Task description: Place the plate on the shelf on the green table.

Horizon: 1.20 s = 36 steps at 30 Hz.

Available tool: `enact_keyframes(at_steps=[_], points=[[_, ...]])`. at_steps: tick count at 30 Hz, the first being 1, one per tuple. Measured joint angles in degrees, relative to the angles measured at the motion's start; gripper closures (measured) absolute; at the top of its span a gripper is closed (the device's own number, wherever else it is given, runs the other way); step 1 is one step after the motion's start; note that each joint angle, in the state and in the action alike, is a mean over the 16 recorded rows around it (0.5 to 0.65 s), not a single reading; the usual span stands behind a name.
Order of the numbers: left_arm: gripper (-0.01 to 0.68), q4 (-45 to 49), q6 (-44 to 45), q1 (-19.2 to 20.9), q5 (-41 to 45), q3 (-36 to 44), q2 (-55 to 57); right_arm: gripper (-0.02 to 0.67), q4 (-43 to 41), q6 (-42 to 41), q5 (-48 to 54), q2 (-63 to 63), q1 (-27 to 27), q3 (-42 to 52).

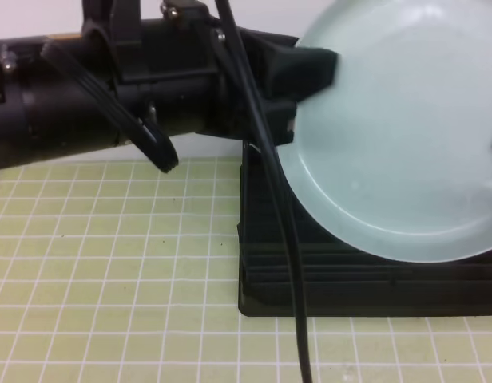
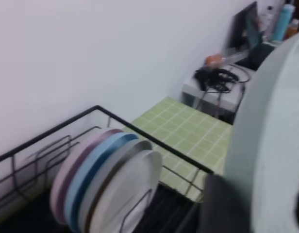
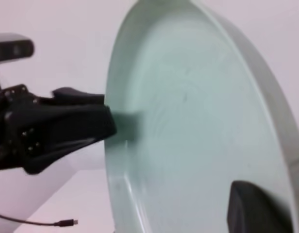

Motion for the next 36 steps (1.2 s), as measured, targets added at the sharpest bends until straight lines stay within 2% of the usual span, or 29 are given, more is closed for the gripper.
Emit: enact_keyframes(at_steps=[4, 7, 9, 11, 14, 19, 23, 26, 30, 36], points=[[0.251, -2.4, 2.1, 0.0, 1.4, 0.0, -0.3, 0.652, -1.1, -4.8, -3.5, 0.1, 0.0, -1.9], [0.162, -3.3, 3.0, 0.0, 2.0, 0.0, -1.3, 0.652, -4.8, -8.3, -7.0, 0.4, 0.0, -4.3], [0.13, -3.2, 3.3, 0.0, 2.3, 0.0, -2.3, 0.652, -9.1, -10.6, -9.4, 0.9, 0.0, -6.4], [0.13, -2.6, 3.6, 0.0, 2.5, 0.0, -3.6, 0.652, -14.7, -12.7, -11.5, 1.7, 0.0, -8.7], [0.193, -0.6, 3.6, 0.0, 2.8, 0.0, -5.9, 0.652, -25.1, -15.2, -13.5, 3.4, 0.0, -12.7], [0.372, 6.4, 0.7, 0.0, 3.5, 0.0, -10.7, 0.652, -44.6, -16.7, -13.5, 8.0, 0.0, -19.5], [0.517, 16.2, -6.4, 0.0, 4.1, 0.4, -14.6, 0.652, -58.3, -16.7, -11.4, 12.5, 0.0, -23.7], [0.602, 24.8, -13.6, 0.0, 4.4, 1.5, -17.8, 0.652, -65.1, -16.8, -10.0, 15.6, 0.1, -25.8], [0.658, 36.2, -23.9, 0.0, 4.2, 4.2, -22.2, 0.652, -70.0, -17.3, -9.5, 19.2, 0.4, -27.3], [0.672, 50.2, -36.2, 0.0, 2.3, 10.5, -28.1, 0.652, -72.7, -18.8, -10.0, 23.1, 1.5, -27.8]])
